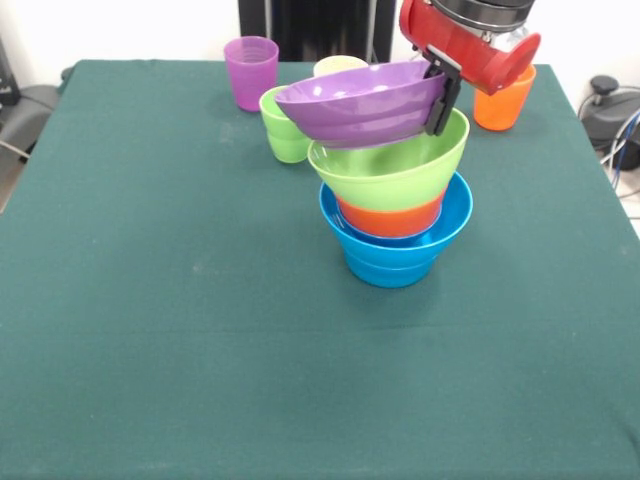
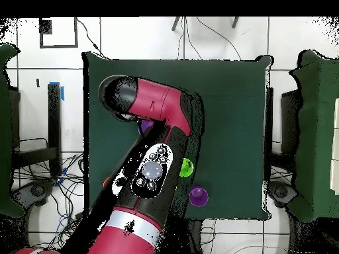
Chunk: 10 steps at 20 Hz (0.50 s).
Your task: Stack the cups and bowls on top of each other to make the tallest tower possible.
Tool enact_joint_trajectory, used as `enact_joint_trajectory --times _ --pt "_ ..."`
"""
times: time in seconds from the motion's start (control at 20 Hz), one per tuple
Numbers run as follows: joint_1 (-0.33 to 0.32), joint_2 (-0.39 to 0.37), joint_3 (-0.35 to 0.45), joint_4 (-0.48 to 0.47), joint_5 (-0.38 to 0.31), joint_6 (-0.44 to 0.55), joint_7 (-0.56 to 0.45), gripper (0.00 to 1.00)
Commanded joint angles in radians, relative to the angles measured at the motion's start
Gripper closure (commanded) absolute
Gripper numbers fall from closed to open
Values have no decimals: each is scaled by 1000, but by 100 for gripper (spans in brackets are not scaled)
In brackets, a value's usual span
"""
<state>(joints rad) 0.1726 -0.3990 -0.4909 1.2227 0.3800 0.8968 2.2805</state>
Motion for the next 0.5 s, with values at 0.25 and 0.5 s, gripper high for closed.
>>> enact_joint_trajectory --times 0.25,0.5 --pt "12 3 65 -39 25 62 218 100" --pt "12 8 67 -39 31 53 215 100"
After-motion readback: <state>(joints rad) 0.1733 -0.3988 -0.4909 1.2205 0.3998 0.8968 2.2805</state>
